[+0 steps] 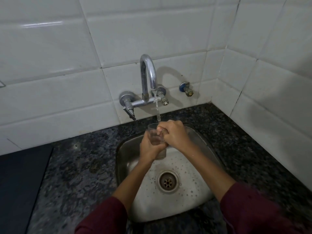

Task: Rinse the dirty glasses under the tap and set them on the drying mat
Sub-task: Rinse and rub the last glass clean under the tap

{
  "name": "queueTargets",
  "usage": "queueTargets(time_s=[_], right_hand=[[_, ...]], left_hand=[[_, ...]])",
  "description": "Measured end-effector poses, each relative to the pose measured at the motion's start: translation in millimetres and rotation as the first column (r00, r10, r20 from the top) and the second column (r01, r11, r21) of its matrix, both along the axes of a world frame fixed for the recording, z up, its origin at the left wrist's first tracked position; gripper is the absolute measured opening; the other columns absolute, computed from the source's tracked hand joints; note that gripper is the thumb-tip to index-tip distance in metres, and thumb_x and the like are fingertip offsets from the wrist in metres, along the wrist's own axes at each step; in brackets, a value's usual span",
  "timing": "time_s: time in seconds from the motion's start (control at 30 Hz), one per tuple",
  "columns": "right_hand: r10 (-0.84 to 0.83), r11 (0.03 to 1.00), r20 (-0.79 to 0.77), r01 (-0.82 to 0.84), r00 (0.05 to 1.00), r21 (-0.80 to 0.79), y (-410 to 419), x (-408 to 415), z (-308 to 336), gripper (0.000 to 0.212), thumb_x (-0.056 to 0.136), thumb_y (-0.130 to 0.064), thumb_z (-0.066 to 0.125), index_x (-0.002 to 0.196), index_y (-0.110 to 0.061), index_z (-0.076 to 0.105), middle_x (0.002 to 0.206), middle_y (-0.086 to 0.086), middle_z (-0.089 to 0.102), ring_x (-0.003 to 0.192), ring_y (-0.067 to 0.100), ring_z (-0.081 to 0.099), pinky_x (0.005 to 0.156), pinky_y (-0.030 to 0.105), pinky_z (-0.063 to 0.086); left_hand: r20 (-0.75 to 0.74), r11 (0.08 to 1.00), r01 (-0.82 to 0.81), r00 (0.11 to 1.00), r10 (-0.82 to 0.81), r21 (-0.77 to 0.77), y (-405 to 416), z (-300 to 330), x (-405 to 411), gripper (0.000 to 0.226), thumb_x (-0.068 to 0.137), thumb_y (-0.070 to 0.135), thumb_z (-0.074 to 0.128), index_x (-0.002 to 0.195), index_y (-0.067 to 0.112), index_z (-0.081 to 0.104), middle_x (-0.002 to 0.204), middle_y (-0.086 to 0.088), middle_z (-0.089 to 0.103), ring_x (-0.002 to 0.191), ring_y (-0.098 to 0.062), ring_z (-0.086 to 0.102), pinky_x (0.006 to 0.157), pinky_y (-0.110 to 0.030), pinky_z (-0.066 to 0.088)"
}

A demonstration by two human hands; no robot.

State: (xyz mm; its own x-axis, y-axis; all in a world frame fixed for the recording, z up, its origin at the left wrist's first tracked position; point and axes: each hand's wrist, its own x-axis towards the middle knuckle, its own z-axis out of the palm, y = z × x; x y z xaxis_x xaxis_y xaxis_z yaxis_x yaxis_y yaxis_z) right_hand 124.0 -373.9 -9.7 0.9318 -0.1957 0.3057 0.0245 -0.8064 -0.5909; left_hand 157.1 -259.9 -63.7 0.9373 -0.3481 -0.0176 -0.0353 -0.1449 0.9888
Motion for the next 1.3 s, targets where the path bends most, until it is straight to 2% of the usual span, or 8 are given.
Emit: queueTargets(time_s=[0.2,0.37,0.57,0.73,0.83,0.97,1.17,1.3], right_hand=[[-0.006,0.974,-0.003,0.007,1.000,0.225,-7.2,-3.8,4.0,0.026,0.085,-0.003,0.052,0.069,-0.014,0.068,0.070,0.002,0.071,0.069,0.014,0.067,0.062,0.025,0.054],[0.098,0.928,0.046,-0.108,0.994,0.357,-15.5,-3.2,5.4,0.023,0.090,-0.004,0.055,0.071,-0.008,0.069,0.061,-0.013,0.062,0.057,-0.006,0.058,0.056,0.006,0.039],[0.023,0.979,0.050,-0.033,0.998,0.201,-5.5,-0.7,-1.4,0.023,0.084,-0.001,0.051,0.070,-0.008,0.069,0.070,0.008,0.070,0.059,0.006,0.058,0.056,0.007,0.040],[-0.036,0.985,0.017,0.032,0.999,0.169,1.6,0.6,-6.0,0.021,0.086,-0.008,0.050,0.072,-0.009,0.066,0.074,0.004,0.069,0.072,0.016,0.061,0.066,0.021,0.045],[-0.008,0.950,0.028,-0.001,1.000,0.314,-8.5,-1.5,-3.3,0.029,0.089,-0.006,0.052,0.065,-0.018,0.064,0.064,-0.008,0.063,0.060,-0.002,0.057,0.058,0.011,0.043],[0.093,0.827,0.057,-0.109,0.994,0.552,-12.9,-4.7,0.5,0.035,0.095,-0.009,0.048,0.063,-0.020,0.059,0.060,-0.002,0.058,0.049,-0.002,0.051,0.050,0.009,0.039],[0.018,0.924,0.042,-0.033,0.999,0.381,-8.4,1.9,-4.5,0.030,0.094,-0.010,0.049,0.067,-0.014,0.063,0.063,-0.002,0.063,0.056,-0.002,0.057,0.057,0.007,0.041],[-0.064,0.957,-0.009,0.064,0.998,0.282,-2.5,5.1,-7.5,0.025,0.092,-0.009,0.050,0.073,-0.009,0.065,0.077,0.009,0.070,0.067,0.017,0.063,0.047,0.004,0.040]], left_hand=[[0.034,0.987,0.161,0.986,-0.162,0.024,7.9,4.5,0.9,0.059,0.064,0.030,0.084,0.112,0.024,0.052,0.102,0.006,0.065,0.092,-0.008,0.065,0.074,-0.019,0.049],[-0.185,0.917,0.304,0.916,-0.356,-0.260,19.3,-1.3,22.9,0.072,0.050,0.031,0.089,0.113,0.014,0.057,0.108,-0.014,0.067,0.096,-0.032,0.064,0.091,-0.053,0.052],[0.050,0.992,0.126,0.991,-0.127,0.031,5.8,3.7,9.9,0.061,0.056,0.029,0.076,0.112,0.026,0.049,0.102,0.006,0.063,0.094,-0.015,0.063,0.076,-0.024,0.052],[0.221,0.987,0.020,0.974,-0.056,0.160,1.4,0.5,-1.5,0.080,0.063,0.041,0.075,0.129,0.024,0.034,0.114,0.003,0.058,0.101,-0.015,0.060,0.086,-0.033,0.052],[0.091,0.965,0.226,0.967,-0.239,0.132,10.7,4.2,8.9,0.083,0.061,0.044,0.080,0.130,0.024,0.037,0.114,0.008,0.057,0.104,-0.012,0.061,0.089,-0.033,0.052],[-0.240,0.879,0.383,0.859,-0.452,-0.285,21.9,9.3,21.0,0.067,0.067,0.019,0.079,0.126,0.010,0.048,0.107,-0.013,0.064,0.086,-0.034,0.068,0.075,-0.048,0.058],[-0.087,0.967,0.233,0.966,-0.242,-0.099,13.2,4.6,16.9,0.070,0.056,0.027,0.084,0.117,0.022,0.051,0.108,-0.010,0.066,0.091,-0.028,0.068,0.080,-0.042,0.057],[0.071,0.986,0.138,0.987,-0.145,0.096,7.1,0.4,13.1,0.073,0.066,0.013,0.081,0.126,0.023,0.042,0.107,0.005,0.058,0.092,-0.009,0.061,0.072,-0.019,0.048]])
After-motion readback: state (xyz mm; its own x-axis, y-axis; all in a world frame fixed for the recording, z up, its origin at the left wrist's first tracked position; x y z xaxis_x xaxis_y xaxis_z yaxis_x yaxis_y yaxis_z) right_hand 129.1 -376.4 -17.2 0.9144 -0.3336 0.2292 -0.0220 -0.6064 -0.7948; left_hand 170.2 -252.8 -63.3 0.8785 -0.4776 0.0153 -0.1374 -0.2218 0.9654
